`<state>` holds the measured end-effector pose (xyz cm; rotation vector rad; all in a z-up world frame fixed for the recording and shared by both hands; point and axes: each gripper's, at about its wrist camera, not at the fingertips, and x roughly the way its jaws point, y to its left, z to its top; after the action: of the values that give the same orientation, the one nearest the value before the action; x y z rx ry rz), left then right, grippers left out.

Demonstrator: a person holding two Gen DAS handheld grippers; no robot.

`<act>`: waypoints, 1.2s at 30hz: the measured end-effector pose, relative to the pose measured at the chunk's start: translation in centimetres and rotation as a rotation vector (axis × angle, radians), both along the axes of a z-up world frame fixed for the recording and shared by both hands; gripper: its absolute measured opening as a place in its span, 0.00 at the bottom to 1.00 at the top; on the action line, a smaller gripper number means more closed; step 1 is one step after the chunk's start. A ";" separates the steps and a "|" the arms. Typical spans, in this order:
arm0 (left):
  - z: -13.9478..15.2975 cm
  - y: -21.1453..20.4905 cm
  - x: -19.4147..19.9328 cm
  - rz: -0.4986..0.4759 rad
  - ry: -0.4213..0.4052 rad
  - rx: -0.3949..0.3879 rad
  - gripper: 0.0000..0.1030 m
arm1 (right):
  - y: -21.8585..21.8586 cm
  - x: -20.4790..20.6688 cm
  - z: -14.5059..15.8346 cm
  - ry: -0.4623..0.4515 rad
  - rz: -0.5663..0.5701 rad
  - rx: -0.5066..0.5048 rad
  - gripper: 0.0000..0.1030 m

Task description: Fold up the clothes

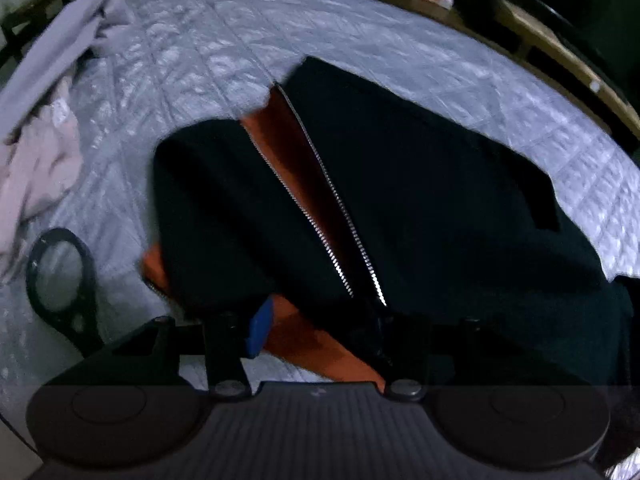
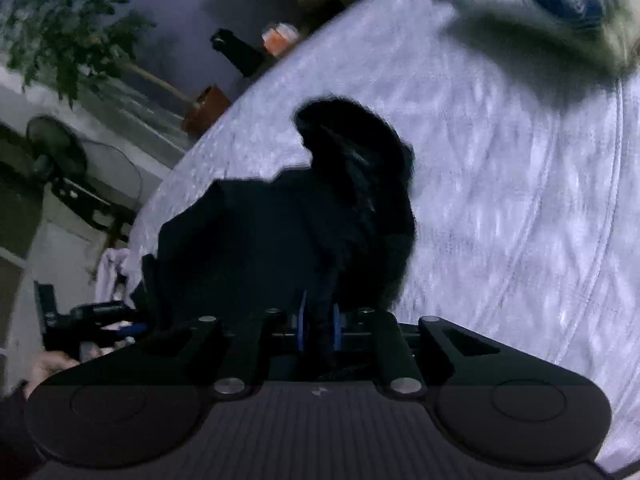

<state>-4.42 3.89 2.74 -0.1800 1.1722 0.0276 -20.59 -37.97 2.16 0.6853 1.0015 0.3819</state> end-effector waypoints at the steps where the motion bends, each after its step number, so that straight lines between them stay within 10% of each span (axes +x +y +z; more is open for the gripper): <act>1: -0.2 -0.4 -0.2 -0.012 0.000 0.006 0.45 | 0.0 -0.2 -0.4 0.008 -0.011 0.002 0.32; 5: -0.1 -0.6 -1.0 0.021 -0.013 -0.018 0.47 | 0.6 -0.5 -1.2 0.016 -0.011 -0.028 0.64; 7: 0.1 -0.5 -1.5 0.046 -0.022 -0.038 0.46 | 1.4 -0.4 -0.9 -0.005 0.016 -0.084 0.47; 8: 0.1 -0.5 -1.7 0.059 -0.027 -0.048 0.43 | 1.7 -0.3 -0.7 -0.015 0.028 -0.103 0.11; 15: 0.4 -0.5 -3.5 0.103 -0.036 -0.158 0.43 | 0.0 -1.0 3.2 -0.190 -0.032 0.259 0.09; 23: 1.9 -2.3 -4.0 0.074 -0.132 -0.333 0.45 | 0.0 6.1 7.0 -0.263 0.019 0.373 0.09; 30: 3.0 -3.4 -3.5 0.073 -0.243 -0.387 0.51 | 1.0 12.7 13.9 -0.608 0.216 0.170 0.12; 32: 2.3 -4.4 -3.3 0.051 -0.235 -0.377 0.51 | 0.3 13.2 12.2 -0.559 0.209 0.184 0.13; 36: 1.5 -5.6 -3.6 -0.021 -0.226 -0.355 0.51 | 0.0 13.0 6.6 -0.360 0.149 -0.112 0.17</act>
<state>-8.01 -1.74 4.28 -0.4723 0.9460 -0.2160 -7.54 -37.95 8.80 0.4221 0.7257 0.5543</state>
